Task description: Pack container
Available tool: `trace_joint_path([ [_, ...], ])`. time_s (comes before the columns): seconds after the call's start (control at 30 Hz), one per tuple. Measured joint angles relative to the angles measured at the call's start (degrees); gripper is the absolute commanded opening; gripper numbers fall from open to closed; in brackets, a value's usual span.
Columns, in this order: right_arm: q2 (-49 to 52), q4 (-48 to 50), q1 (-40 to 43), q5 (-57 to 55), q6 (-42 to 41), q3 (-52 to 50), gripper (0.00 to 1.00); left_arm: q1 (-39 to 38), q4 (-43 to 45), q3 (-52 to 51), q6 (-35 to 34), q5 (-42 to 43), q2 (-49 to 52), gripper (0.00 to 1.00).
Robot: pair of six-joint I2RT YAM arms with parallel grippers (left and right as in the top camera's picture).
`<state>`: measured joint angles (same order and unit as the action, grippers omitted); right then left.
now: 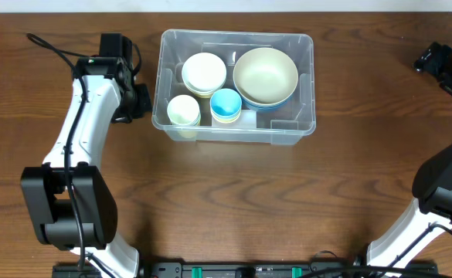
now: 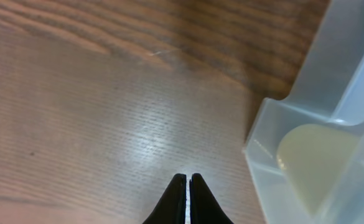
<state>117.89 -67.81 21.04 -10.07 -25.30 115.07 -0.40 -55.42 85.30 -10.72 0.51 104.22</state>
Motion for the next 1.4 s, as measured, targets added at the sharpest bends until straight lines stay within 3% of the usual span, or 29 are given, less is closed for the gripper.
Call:
trace_joint_path([
  [0.33,0.0,-0.02,0.0,0.0,0.0,0.0,0.99,-3.91,3.39,0.0,0.0,0.61,0.02,0.06],
  [0.73,0.0,-0.02,0.0,0.0,0.0,0.0,0.99,-7.67,1.4,0.0,0.0,0.37,0.02,0.06],
  [1.1,0.0,-0.02,0.0,0.0,0.0,0.0,0.99,-7.61,1.62,0.0,0.26,0.44,0.02,0.06],
  [1.23,0.0,0.0,0.0,0.0,0.0,0.0,0.99,-6.01,-2.67,0.37,0.35,0.59,-0.22,0.06],
  [1.37,0.0,0.0,0.0,0.0,0.0,0.0,0.99,-4.17,-7.13,1.75,0.66,0.57,-3.76,0.17],
  [1.4,0.0,-0.02,0.0,0.0,0.0,0.0,0.99,-3.96,-7.74,1.99,0.79,0.57,-5.18,0.24],
])
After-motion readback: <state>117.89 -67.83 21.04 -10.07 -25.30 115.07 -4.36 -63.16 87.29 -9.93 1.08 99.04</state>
